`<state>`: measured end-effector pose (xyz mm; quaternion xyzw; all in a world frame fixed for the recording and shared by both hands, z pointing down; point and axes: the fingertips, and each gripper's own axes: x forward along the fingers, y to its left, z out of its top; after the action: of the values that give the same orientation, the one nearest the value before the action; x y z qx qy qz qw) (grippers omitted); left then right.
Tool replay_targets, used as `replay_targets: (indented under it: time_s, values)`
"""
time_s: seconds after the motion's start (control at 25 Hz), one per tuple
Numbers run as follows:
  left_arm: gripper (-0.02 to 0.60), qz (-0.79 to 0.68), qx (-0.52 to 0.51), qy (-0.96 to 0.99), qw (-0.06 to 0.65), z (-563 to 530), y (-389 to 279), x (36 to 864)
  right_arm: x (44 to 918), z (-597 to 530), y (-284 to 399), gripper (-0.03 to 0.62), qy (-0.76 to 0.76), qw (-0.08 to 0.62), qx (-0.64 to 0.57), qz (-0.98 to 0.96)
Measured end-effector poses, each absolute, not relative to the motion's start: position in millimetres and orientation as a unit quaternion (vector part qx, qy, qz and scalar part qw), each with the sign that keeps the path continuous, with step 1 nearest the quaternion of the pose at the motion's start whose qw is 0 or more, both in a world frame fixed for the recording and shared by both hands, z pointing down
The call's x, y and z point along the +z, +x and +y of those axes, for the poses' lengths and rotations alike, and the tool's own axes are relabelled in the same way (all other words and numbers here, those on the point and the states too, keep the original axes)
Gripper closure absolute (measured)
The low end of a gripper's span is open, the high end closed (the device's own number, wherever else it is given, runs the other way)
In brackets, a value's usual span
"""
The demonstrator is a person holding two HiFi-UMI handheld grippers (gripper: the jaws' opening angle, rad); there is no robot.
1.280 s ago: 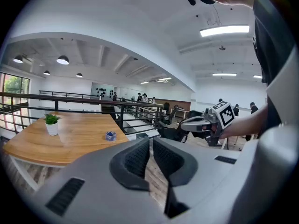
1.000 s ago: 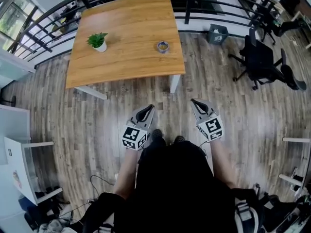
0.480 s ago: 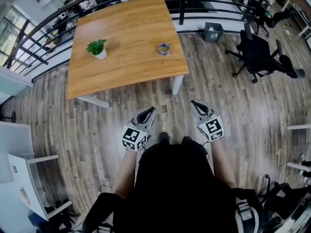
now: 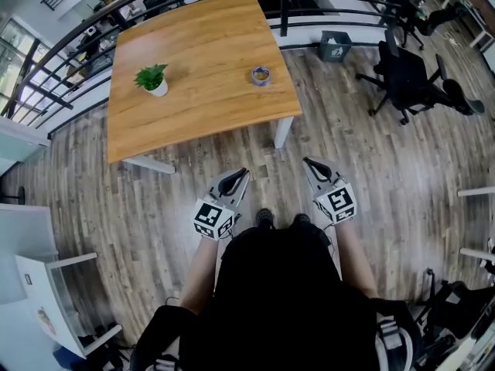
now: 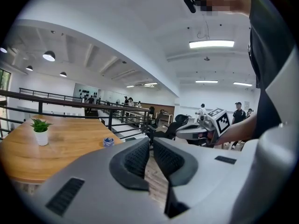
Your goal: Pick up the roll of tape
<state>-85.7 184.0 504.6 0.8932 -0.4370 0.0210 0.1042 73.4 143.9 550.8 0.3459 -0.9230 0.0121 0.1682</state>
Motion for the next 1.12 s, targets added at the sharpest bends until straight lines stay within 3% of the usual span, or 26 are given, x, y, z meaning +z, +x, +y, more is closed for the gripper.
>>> replay_targets:
  time_s: [0.64,0.8,1.12]
  values:
    - [0.535,-0.432,0.035,0.897,0.086,188.9,-86.9,502.8,544.3,142.1,64.2,0.543,0.353,0.14,0.008,-0.925]
    - [0.482,-0.431,0.033,0.898,0.088,187.4,-89.4,505.3,544.1,143.1,62.2,0.522,0.355,0.137,0.01,-0.925]
    - [0.451,-0.425,0.033,0.901,0.087,182.2,-94.4,507.6,541.1,141.5,62.4,0.487,0.372,0.136,0.008,-0.918]
